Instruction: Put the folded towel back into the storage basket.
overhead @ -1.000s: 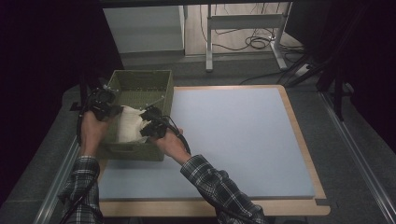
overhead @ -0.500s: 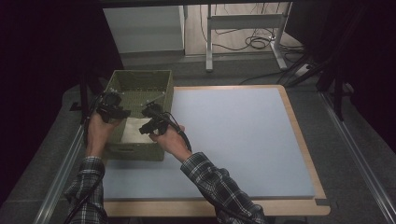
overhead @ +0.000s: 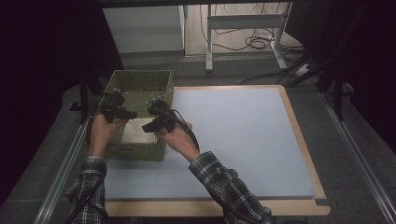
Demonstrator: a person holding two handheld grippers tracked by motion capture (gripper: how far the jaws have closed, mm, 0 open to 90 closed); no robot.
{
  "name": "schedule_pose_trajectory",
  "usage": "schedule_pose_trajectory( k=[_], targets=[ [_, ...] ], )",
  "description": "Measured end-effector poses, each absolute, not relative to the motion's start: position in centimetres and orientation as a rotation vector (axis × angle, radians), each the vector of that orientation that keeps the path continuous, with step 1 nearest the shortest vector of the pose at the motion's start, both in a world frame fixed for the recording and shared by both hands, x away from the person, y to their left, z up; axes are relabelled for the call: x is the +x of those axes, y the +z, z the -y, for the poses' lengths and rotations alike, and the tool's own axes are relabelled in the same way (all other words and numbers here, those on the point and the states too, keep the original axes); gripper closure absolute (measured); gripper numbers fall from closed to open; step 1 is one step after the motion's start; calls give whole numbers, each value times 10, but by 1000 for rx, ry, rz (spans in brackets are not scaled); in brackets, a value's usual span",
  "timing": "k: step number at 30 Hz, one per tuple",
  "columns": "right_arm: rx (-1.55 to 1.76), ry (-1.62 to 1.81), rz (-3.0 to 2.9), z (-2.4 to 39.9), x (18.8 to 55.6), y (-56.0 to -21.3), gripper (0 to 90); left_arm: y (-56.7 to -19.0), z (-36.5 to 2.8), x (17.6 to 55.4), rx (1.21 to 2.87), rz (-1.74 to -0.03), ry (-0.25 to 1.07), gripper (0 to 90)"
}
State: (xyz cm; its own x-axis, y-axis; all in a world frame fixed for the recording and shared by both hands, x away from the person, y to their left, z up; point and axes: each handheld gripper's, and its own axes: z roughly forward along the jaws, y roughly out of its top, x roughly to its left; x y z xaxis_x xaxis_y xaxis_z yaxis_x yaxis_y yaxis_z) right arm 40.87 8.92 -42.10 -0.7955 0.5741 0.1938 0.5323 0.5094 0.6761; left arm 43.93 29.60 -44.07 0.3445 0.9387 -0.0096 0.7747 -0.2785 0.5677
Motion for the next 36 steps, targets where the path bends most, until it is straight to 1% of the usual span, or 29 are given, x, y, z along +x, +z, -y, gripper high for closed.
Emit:
schedule_pose_trajectory(
  k=[7,10,16,23,29,33,36],
  targets=[
    [936,1195,-2669,-70,407,-413,371,-441,-290,441,2127,-1479,387,303],
    [920,1206,-2660,-61,406,-411,351,-440,-286,442,2129,-1473,368,282],
    [894,1203,-2643,-42,405,-409,308,-437,-277,443,2131,-1455,357,206],
    [877,1190,-2627,-17,403,-412,264,-434,-272,443,2087,-1455,308,125],
    [849,1189,-2628,2,400,-416,222,-428,-266,442,2068,-1451,293,88],
    [869,1225,-2628,17,400,-419,201,-424,-262,441,2059,-1439,283,80],
    [850,1213,-2637,27,399,-422,182,-421,-256,438,2094,-1399,286,81]
  ],
)
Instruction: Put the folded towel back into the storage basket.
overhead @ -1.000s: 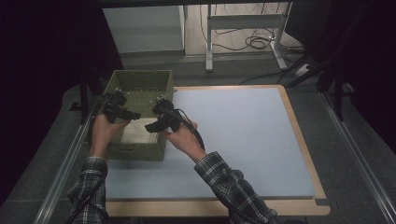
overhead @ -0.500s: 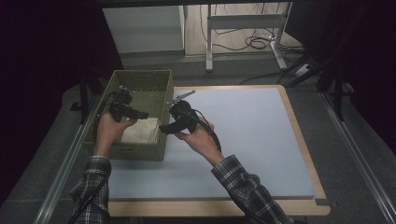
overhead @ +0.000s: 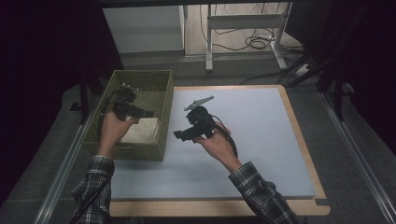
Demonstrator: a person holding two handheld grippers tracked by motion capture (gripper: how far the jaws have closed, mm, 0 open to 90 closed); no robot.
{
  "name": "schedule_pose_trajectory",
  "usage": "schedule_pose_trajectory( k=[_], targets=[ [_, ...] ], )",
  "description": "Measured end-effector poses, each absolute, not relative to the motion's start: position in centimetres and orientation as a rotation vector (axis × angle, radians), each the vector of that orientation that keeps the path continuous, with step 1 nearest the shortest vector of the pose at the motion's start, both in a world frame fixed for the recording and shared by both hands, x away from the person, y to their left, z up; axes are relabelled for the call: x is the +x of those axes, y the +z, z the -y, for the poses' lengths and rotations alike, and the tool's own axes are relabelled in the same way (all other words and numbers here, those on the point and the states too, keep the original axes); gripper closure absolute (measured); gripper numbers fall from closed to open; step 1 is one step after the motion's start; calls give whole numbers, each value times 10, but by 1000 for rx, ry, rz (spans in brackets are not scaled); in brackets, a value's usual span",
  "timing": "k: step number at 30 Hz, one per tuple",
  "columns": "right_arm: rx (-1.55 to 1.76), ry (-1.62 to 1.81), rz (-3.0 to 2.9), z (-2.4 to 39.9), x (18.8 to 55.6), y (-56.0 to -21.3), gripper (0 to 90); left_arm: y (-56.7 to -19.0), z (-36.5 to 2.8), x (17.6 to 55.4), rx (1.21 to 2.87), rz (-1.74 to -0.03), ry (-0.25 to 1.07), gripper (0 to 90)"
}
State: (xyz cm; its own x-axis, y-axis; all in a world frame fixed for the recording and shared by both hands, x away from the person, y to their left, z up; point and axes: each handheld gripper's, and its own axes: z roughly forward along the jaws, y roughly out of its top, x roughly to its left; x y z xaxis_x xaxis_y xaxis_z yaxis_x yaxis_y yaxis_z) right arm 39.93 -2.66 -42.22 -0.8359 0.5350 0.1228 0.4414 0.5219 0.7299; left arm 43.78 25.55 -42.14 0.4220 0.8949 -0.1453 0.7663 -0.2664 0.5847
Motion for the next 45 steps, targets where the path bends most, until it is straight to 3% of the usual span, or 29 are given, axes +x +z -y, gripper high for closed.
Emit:
schedule_pose_trajectory(
  k=[20,45],
  targets=[
    [824,1210,-2647,92,386,-444,127,-397,-200,424,2112,-1208,354,45],
    [838,1179,-2540,184,365,-447,95,-408,-108,391,2165,-975,318,22]
  ],
)
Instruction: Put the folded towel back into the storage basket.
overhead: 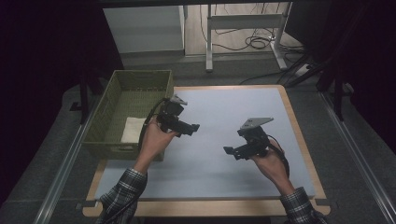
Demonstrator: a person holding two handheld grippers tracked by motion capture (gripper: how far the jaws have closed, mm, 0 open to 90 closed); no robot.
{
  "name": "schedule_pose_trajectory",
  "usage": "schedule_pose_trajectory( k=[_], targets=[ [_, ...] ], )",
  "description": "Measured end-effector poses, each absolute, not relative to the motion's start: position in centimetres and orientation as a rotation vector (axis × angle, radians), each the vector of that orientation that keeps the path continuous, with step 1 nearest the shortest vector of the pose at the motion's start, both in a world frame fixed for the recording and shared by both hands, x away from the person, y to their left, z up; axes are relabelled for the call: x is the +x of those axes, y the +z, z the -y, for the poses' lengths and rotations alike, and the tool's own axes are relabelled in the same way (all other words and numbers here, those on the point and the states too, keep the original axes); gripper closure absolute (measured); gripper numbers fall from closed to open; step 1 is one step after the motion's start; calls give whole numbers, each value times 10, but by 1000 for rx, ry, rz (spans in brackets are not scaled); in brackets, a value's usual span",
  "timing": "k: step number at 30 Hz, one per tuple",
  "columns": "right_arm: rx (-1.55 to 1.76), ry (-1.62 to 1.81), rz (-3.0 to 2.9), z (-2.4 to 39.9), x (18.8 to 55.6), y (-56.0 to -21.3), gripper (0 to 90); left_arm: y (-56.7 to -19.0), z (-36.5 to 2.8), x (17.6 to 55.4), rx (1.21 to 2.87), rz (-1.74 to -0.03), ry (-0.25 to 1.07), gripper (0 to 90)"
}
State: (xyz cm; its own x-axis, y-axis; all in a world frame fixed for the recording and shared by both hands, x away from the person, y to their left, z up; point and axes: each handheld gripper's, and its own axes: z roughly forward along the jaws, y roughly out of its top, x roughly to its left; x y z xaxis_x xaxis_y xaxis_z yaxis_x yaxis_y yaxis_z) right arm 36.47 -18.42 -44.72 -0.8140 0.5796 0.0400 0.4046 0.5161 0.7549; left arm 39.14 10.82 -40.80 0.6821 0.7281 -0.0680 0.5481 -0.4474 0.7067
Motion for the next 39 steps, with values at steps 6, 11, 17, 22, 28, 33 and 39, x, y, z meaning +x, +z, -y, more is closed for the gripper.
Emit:
schedule_pose_trajectory(
  k=[6,11,17,22,28,33,39],
  targets=[
    [867,1159,-2513,211,356,-454,84,-423,-90,373,2157,-905,298,16],
    [883,1129,-2500,227,349,-461,72,-436,-78,359,2152,-869,294,10],
    [898,1091,-2482,240,342,-471,61,-457,-69,345,2163,-835,280,6],
    [922,1082,-2486,248,336,-481,54,-476,-67,331,2165,-824,295,3],
    [945,1088,-2495,257,330,-498,51,-499,-68,318,2170,-827,278,2],
    [943,1087,-2493,261,327,-517,50,-517,-71,310,2181,-843,282,0],
    [931,1057,-2506,263,327,-531,45,-539,-80,303,2214,-886,312,0]
  ],
)
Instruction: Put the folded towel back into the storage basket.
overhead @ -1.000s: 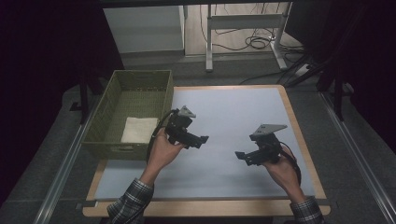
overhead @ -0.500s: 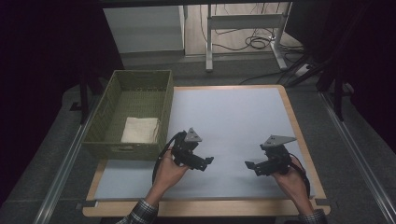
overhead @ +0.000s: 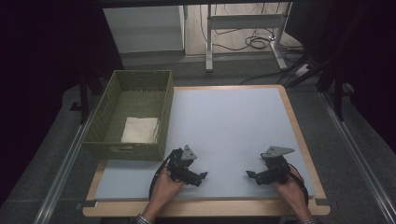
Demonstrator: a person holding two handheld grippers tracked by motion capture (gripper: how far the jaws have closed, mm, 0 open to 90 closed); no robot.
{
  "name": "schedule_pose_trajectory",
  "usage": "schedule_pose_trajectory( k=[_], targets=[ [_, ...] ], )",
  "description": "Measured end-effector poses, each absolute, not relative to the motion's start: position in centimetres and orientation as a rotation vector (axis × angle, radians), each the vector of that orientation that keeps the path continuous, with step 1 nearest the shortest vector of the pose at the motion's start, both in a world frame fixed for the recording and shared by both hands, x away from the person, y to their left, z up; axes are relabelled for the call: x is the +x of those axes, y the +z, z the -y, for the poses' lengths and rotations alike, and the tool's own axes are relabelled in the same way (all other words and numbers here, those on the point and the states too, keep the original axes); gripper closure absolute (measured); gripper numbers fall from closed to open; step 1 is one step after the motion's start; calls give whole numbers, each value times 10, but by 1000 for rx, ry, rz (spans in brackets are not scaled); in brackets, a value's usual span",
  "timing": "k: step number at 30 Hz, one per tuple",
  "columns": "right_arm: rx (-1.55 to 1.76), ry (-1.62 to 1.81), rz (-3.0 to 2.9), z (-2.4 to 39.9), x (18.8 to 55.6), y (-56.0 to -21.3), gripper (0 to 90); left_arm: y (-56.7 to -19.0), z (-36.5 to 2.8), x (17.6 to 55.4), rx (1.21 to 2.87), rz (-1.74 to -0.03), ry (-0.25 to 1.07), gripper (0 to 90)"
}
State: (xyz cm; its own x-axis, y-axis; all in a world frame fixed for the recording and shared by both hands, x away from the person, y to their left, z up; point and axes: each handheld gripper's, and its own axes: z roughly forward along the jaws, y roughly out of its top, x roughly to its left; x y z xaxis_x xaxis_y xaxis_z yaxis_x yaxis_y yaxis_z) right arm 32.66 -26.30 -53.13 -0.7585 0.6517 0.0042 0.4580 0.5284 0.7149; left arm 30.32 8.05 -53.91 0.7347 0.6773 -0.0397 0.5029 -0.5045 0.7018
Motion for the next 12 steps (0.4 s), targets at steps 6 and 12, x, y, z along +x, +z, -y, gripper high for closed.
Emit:
schedule_pose_trajectory(
  k=[6,12],
  targets=[
    [906,995,-2493,258,324,-533,45,-547,-86,303,2218,-917,318,0],
    [908,998,-2490,259,324,-533,45,-548,-85,303,2216,-915,325,0]
  ],
)
